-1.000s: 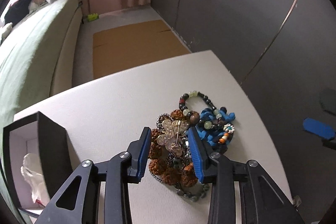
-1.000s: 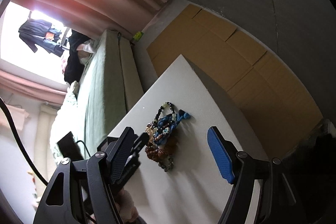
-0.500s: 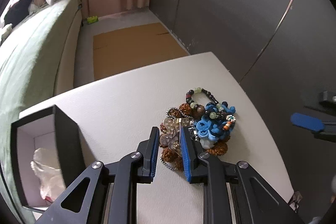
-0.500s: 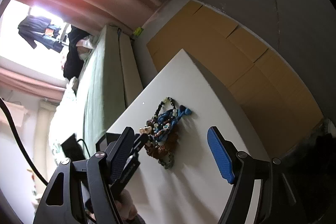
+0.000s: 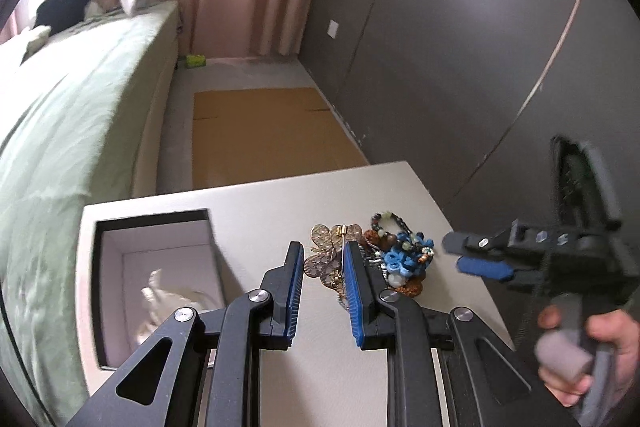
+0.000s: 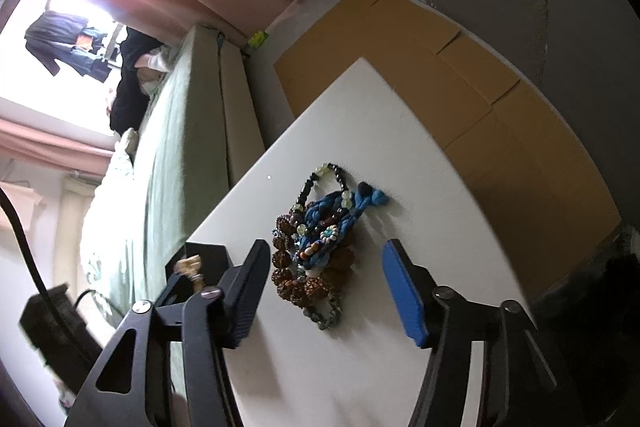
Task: Organize jewelry
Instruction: 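Drop the gold pendant into the box with the left gripper while the right gripper grasps the blue beaded bracelet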
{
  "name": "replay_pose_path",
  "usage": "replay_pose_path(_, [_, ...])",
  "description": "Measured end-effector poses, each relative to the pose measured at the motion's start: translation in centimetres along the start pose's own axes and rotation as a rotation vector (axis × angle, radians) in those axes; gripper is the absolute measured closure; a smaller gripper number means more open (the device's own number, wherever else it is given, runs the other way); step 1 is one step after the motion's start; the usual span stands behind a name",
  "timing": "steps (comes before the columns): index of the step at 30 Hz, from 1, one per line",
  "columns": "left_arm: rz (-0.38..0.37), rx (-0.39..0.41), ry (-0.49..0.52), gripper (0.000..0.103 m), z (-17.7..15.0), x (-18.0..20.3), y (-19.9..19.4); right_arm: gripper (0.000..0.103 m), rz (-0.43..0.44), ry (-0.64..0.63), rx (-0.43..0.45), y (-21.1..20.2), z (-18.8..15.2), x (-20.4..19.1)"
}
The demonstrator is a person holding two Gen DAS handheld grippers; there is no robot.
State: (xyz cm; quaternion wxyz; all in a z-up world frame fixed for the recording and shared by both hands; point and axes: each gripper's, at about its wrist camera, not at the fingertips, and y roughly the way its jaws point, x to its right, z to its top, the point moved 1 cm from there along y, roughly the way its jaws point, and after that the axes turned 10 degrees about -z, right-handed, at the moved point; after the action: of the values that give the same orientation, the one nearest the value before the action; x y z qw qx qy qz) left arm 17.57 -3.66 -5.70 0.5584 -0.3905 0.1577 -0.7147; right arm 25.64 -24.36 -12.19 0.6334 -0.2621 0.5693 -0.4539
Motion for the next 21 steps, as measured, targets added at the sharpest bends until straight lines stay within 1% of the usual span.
replay_pose_path(2, [-0.007, 0.017, -0.014, 0.082, 0.2, -0.6, -0.7, 0.048, -0.01, -0.005, -0.008, 0.6, -0.2, -0.4])
replay_pose_path(4, [0.005, 0.025, -0.019, 0.082, 0.3, -1.3, -1.2, 0.048, -0.031, -0.015, -0.015, 1.3, -0.4, -1.0])
replay_pose_path(5, [0.007, 0.025, -0.024, 0.082, 0.3, -1.8, -1.5, 0.05, -0.038, -0.018, -0.017, 1.5, -0.5, -1.1])
replay_pose_path(8, [-0.001, 0.03, -0.048, 0.082, 0.4, -3.1, -2.4, 0.058, -0.057, -0.021, -0.025, 2.4, -0.6, -1.7])
replay_pose_path(11, [0.002, 0.045, -0.066, 0.082, 0.6, -4.4, -3.5, 0.06, -0.08, -0.018, -0.022, 3.0, -0.4, -2.0])
replay_pose_path(12, [0.003, 0.049, -0.069, 0.082, 0.6, -4.6, -3.7, 0.065, -0.096, -0.014, -0.015, 3.1, -0.4, -2.0])
replay_pose_path(13, [0.008, 0.053, -0.072, 0.082, 0.6, -5.0, -3.9, 0.068, -0.105, -0.011, -0.008, 3.1, -0.4, -2.0])
replay_pose_path(14, [0.013, 0.057, -0.079, 0.082, 0.6, -5.5, -4.2, 0.075, -0.104, -0.005, 0.006, 2.9, -0.4, -2.0])
replay_pose_path(15, [0.016, 0.059, -0.084, 0.082, 0.6, -5.9, -4.6, 0.088, -0.101, -0.003, 0.014, 2.7, -0.4, -2.0])
replay_pose_path(16, [0.022, 0.06, -0.092, 0.082, 0.6, -6.5, -4.8, 0.092, -0.107, -0.003, 0.016, 2.7, -0.4, -2.0])
replay_pose_path(19, [0.028, 0.05, -0.109, 0.082, 0.3, -7.4, -5.2, 0.092, -0.109, -0.012, 0.04, 2.2, -0.5, -2.3])
replay_pose_path(21, [0.017, 0.03, -0.116, 0.082, 0.1, -7.8, -5.4, 0.093, -0.11, -0.025, 0.057, 1.6, -0.6, -2.7])
